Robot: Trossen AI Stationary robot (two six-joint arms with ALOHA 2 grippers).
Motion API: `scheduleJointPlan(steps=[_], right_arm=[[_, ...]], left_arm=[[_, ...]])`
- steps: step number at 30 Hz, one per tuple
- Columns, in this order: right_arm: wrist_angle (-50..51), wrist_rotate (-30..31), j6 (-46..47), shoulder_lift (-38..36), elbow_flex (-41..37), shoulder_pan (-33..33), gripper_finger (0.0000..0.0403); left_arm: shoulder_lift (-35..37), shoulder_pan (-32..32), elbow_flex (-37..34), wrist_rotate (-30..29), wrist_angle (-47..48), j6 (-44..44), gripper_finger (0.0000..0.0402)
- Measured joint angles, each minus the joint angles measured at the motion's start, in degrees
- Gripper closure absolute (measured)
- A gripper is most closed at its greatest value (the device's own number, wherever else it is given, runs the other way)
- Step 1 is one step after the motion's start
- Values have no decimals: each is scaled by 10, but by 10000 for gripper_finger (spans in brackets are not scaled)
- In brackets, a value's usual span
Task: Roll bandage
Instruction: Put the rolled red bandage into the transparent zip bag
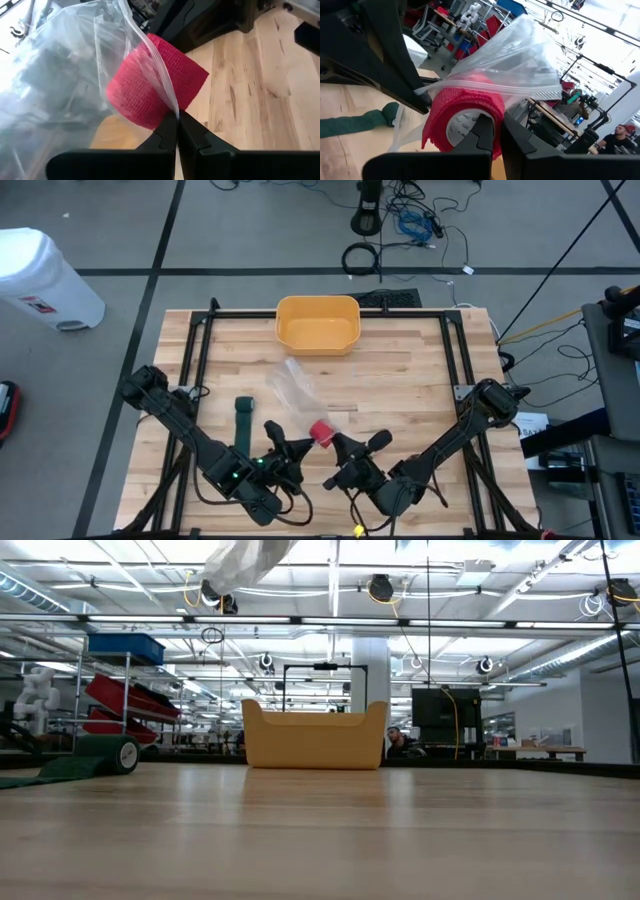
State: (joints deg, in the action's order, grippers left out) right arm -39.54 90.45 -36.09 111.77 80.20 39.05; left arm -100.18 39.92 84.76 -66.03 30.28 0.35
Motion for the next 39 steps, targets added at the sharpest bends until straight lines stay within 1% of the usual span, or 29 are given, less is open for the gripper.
scheduleJointPlan(steps=[8, 11, 15, 18, 20, 22, 25, 27, 29, 31, 34, 35, 39], right_arm=[[-77, -3, -64, -3, 0, 14, 397], [-86, -7, -67, -11, 0, 14, 397], [-78, -8, -65, -11, 0, 10, 397], [-50, -9, -45, -11, 0, 8, 397], [-47, -9, -42, -10, 0, 8, 397], [-50, -9, -41, -10, 0, 9, 397], [-79, -13, -60, -10, 0, 12, 397], [-110, -29, -77, -10, 1, 12, 397], [-112, -40, -79, -10, 1, 7, 397], [-101, -33, -79, -10, 1, -4, 397], [-97, -25, -79, -10, 1, -14, 397], [-104, -29, -80, -10, 1, -14, 397], [-163, -83, -110, -10, 1, -9, 397]], left_arm=[[0, 0, 0, 2, -1, 0, 398], [0, -1, 0, 18, -21, 1, 398], [0, 3, 0, 28, -62, 51, 398], [0, 11, 0, 28, -102, 87, 398], [0, 15, 0, 23, -120, 107, 398], [0, 18, 0, 2, -123, 110, 398], [0, 17, 0, -14, -120, 106, 398], [0, 17, 0, -5, -126, 108, 398], [0, 17, 0, 17, -144, 116, 398], [0, 19, 0, 30, -161, 129, 398], [0, 22, 0, 30, -165, 135, 398], [0, 22, 0, 30, -158, 133, 398], [0, 16, 0, 29, -144, 125, 398]])
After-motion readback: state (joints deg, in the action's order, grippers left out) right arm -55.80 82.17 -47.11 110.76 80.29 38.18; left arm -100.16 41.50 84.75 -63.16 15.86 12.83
